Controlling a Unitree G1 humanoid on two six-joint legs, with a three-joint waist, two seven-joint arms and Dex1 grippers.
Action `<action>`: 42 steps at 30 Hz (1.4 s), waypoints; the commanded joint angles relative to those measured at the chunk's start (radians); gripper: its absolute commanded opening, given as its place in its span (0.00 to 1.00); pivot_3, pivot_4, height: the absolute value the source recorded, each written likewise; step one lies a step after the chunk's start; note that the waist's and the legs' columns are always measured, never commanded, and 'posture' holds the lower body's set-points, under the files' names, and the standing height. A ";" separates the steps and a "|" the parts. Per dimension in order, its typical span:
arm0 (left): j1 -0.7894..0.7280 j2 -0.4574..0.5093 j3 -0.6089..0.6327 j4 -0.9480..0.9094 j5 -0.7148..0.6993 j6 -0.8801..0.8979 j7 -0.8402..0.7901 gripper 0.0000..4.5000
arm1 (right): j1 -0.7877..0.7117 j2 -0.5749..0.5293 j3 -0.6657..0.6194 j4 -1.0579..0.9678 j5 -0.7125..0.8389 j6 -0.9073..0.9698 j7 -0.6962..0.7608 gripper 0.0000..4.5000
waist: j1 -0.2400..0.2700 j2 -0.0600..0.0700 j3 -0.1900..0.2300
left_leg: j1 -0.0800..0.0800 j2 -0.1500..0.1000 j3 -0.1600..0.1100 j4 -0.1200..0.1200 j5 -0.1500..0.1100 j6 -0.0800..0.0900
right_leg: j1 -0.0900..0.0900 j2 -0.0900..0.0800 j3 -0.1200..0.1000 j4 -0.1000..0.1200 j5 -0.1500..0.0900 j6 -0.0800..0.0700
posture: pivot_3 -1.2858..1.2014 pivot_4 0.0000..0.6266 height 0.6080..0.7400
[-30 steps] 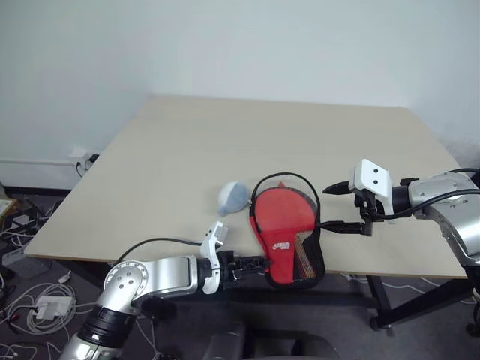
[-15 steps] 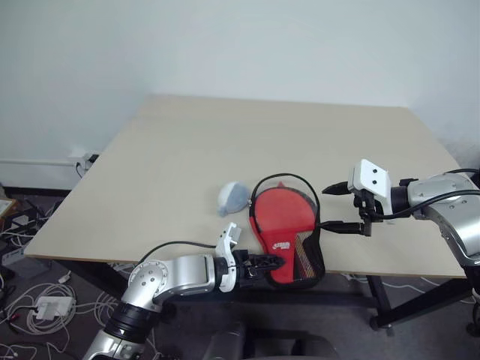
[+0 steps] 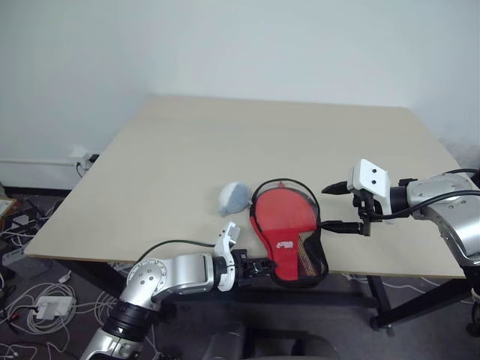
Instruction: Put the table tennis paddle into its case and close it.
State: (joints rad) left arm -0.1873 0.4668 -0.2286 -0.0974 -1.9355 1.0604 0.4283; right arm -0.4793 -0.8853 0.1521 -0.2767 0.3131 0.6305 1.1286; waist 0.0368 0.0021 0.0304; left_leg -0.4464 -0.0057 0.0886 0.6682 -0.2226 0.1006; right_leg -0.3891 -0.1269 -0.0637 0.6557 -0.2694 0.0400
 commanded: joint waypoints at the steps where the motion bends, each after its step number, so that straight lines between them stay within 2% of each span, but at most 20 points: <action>1: -0.024 0.003 -0.009 -0.031 -0.016 0.023 -0.035 0.01 | -0.026 0.004 -0.007 -0.024 0.002 -0.005 -0.005 0.98 | 0.000 0.000 0.000 | 0.000 0.000 0.000 0.000 0.000 0.000 | 0.000 0.000 0.000 0.000 0.000 0.000 | 0.52 0.00 0.75; 17: 0.024 0.120 -0.022 -0.130 -0.037 0.115 -0.176 0.01 | -0.019 0.009 -0.004 -0.038 0.008 -0.002 -0.019 0.98 | -0.003 0.000 0.000 | 0.000 0.000 0.000 -0.001 0.000 0.000 | 0.000 0.001 0.000 0.000 0.000 0.000 | 0.52 0.00 0.75; 22: 0.026 0.127 -0.041 -0.142 -0.037 0.113 -0.199 0.01 | -0.019 0.010 -0.003 -0.043 0.011 0.002 -0.022 0.98 | -0.003 0.000 0.000 | 0.000 0.000 0.000 -0.001 0.000 0.000 | -0.001 0.001 0.000 0.000 0.000 0.000 | 0.52 0.00 0.75; 28: 0.007 0.133 -0.065 -0.131 -0.036 0.083 -0.149 0.01 | -0.030 0.015 0.002 -0.037 0.008 0.002 -0.023 0.98 | -0.003 0.000 0.000 | 0.000 0.000 0.000 -0.001 0.000 0.000 | -0.001 0.001 0.000 0.000 0.000 0.000 | 0.52 0.00 0.75; 31: 0.000 0.120 -0.077 -0.137 0.025 0.075 -0.146 0.01 | -0.032 0.020 0.005 -0.039 0.006 0.003 -0.027 0.98 | -0.003 0.000 0.000 | 0.000 0.000 0.000 -0.001 0.000 0.000 | -0.001 0.001 0.000 0.000 0.000 0.000 | 0.52 0.00 0.75; 34: 0.000 0.115 -0.081 -0.136 0.023 0.068 -0.146 0.17 | -0.034 0.024 0.007 -0.039 0.005 0.004 -0.026 0.98 | -0.003 0.000 0.000 | 0.000 0.000 0.000 -0.002 0.000 0.000 | -0.001 0.001 0.000 0.000 0.000 0.000 | 0.52 0.00 0.75; 42: -0.020 0.189 -0.027 -0.150 0.050 0.089 -0.219 0.79 | -0.038 0.028 0.011 -0.039 0.006 0.009 -0.025 0.98 | -0.004 0.000 0.000 | 0.000 0.000 0.000 -0.002 0.000 0.000 | -0.001 0.002 0.000 0.000 0.000 0.000 | 0.52 0.00 0.75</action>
State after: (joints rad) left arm -0.1819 0.6453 -0.2910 -0.2100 -1.8933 1.1469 0.2407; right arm -0.4973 -0.8555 0.1756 -0.2905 0.3140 0.6396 1.1089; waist 0.0331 0.0025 0.0307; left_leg -0.4464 -0.0052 0.0890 0.6664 -0.2222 0.1000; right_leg -0.3900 -0.1247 -0.0637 0.6554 -0.2694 0.0402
